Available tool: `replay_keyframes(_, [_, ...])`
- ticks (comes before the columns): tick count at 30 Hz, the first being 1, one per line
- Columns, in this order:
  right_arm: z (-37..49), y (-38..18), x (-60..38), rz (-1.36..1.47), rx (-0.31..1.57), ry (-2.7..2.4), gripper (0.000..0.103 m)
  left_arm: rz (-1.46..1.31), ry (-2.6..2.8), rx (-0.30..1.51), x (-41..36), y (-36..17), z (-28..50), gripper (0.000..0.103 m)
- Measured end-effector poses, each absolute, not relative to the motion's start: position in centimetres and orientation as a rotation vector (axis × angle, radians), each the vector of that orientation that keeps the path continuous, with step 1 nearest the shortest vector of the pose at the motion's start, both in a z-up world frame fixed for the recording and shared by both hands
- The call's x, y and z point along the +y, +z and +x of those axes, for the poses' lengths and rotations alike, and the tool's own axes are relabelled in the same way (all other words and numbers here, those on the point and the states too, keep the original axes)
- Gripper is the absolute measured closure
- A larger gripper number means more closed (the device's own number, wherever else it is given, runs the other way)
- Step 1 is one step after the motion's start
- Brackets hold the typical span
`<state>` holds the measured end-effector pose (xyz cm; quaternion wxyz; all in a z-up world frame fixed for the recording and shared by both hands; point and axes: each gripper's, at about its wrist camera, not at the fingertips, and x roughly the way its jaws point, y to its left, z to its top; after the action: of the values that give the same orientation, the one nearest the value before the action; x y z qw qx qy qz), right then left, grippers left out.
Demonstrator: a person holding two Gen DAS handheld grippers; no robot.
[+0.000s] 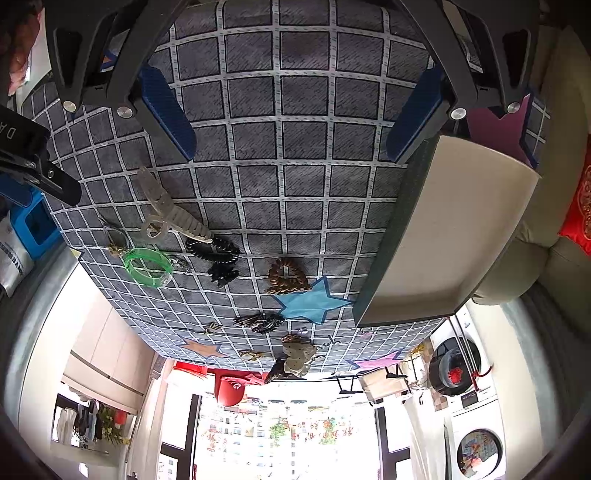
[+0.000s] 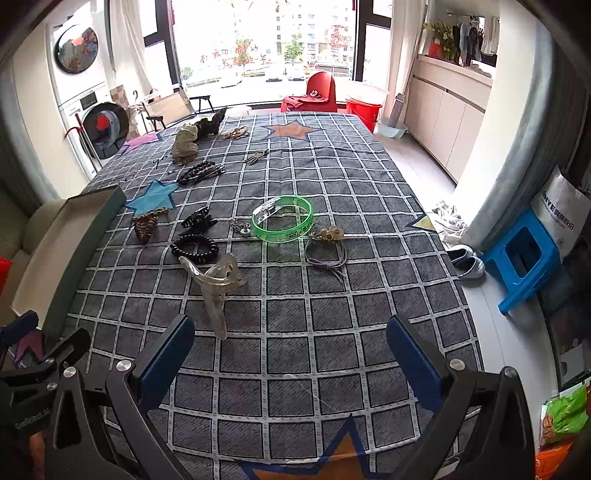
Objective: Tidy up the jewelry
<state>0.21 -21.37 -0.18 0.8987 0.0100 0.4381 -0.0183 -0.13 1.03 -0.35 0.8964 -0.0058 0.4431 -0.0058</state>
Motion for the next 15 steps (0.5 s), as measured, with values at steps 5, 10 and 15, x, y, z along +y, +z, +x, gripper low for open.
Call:
replay_keyframes(5, [0.19,-0.09,-21.43,0.021,0.906,-0.038,0.000,-0.011,-0.009,0.913,1.24,-0.27,-0.28,0.000])
replay_keyframes(10, [0.25,-0.06,-21.38,0.020,0.906,-0.038,0.000,-0.009,-0.007,0.914,1.10,-0.26,-0.36,0.000])
replay_keyframes(15, [0.19,-0.12,-21.42,0.021,0.906,-0.038,0.000,-0.007,-0.007,0.915,1.18,-0.27,-0.38,0.000])
